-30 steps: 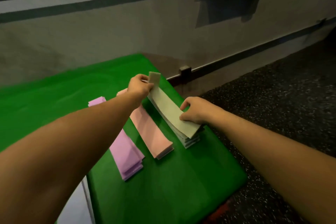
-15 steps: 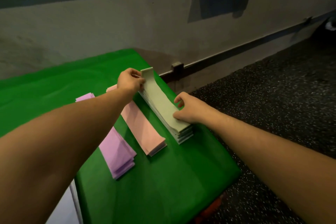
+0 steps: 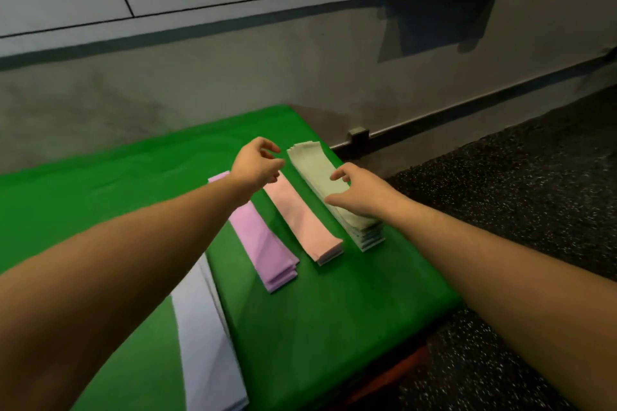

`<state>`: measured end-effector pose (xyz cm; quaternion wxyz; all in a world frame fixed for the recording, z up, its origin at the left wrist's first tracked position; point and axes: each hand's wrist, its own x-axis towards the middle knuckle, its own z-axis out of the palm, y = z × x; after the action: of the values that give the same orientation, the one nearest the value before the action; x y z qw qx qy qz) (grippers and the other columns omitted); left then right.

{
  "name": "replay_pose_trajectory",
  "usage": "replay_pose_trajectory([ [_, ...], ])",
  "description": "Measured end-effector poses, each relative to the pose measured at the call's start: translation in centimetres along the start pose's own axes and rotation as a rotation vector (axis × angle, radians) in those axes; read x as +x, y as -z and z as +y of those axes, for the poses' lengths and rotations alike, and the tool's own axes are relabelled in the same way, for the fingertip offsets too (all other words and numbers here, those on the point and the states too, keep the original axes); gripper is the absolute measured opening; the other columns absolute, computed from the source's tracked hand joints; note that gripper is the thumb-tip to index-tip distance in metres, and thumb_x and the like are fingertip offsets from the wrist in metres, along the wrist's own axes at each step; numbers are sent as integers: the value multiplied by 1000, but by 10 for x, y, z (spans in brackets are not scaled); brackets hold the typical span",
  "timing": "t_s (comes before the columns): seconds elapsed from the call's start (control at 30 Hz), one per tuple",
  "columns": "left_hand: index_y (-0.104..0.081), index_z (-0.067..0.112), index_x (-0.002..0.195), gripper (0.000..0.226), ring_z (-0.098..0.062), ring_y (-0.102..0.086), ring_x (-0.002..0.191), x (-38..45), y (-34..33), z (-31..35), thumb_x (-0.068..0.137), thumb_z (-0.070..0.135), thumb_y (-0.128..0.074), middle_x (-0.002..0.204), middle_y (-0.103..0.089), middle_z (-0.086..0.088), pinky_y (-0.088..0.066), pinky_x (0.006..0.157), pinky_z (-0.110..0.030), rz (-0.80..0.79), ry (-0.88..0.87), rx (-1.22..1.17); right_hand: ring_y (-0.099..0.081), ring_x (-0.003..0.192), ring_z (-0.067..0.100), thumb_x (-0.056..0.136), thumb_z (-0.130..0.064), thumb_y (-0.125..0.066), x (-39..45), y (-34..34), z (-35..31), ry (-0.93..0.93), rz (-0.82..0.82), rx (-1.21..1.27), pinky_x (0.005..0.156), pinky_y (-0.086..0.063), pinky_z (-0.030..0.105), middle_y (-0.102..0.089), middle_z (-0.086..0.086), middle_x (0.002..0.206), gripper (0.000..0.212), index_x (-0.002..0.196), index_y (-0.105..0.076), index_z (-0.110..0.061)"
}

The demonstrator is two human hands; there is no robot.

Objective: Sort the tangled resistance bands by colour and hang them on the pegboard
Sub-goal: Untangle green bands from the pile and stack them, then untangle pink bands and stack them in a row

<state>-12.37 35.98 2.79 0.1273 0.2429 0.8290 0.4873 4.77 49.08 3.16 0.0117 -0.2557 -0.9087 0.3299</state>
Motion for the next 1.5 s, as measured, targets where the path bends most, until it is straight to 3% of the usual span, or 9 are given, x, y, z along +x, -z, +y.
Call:
replay_pose_trajectory([
  [0.27,-59,12,107,20,-19,-62,69,-160,117,-17,90,9,-70,98,-61,-3,-54,60,-26,65,26,135,-63,103,23,87,-24,-68,-63,-25,-122,294,-91,62,85,-51,31,-62,6,126,40,126,-58,-19],
  [0.43,-58,28,91,23,-17,-62,63,-286,206,-50,86,13,-75,98,-63,-1,-49,53,-28,201,108,267,-63,98,17,89,-24,-68,-127,-71,-212,548,-229,47,71,-45,22,-67,3,117,33,122,-63,-19],
  [0.67,-58,34,93,24,-31,-67,78,-487,316,-96,83,23,-77,97,-64,2,-54,71,-41,454,327,388,-61,82,17,88,-23,-71,-245,-166,-335,832,-462,37,58,-44,20,-70,5,110,28,115,-65,-17],
  [0.8,-60,24,102,24,-15,-62,91,-596,354,-124,85,22,-76,98,-64,2,-50,83,-34,577,431,424,-57,74,13,88,-21,-70,-319,-230,-387,962,-593,6,53,-42,13,-69,4,107,28,115,-65,-16],
  [0.97,-58,29,105,21,-3,-58,79,-722,380,-162,89,29,-72,99,-62,10,-43,64,-20,726,559,416,-63,96,14,88,-29,-73,-408,-314,-429,1075,-806,-83,84,-50,26,-68,0,108,31,116,-62,-22],
  [1.1,-55,23,92,18,-14,-54,69,-805,384,-186,88,22,-72,86,-60,0,-44,63,-26,893,622,368,-60,94,10,90,-29,-71,-472,-376,-446,1085,-990,-124,73,-46,19,-63,-4,106,34,121,-59,-21],
  [1.23,-49,25,88,25,-7,-53,69,-869,372,-204,85,31,-73,81,-55,4,-36,57,-18,1090,715,471,-62,98,15,88,-29,-72,-522,-440,-450,1095,-1079,-188,79,-50,25,-64,1,113,43,127,-55,-19],
  [1.37,-44,23,88,44,-17,-46,79,-922,369,-233,72,36,-84,89,-43,4,-40,64,-32,1198,742,584,-60,104,19,84,-34,-75,-556,-496,-450,1108,-1092,-252,92,-52,35,-57,4,123,64,138,-44,-18],
  [1.5,-45,16,102,64,-23,-46,96,-947,364,-270,63,38,-91,106,-40,-1,-49,77,-45,1191,933,553,-56,115,22,81,-42,-77,-584,-541,-452,1080,-1129,-214,87,-46,31,-48,7,141,84,148,-33,-17],
])
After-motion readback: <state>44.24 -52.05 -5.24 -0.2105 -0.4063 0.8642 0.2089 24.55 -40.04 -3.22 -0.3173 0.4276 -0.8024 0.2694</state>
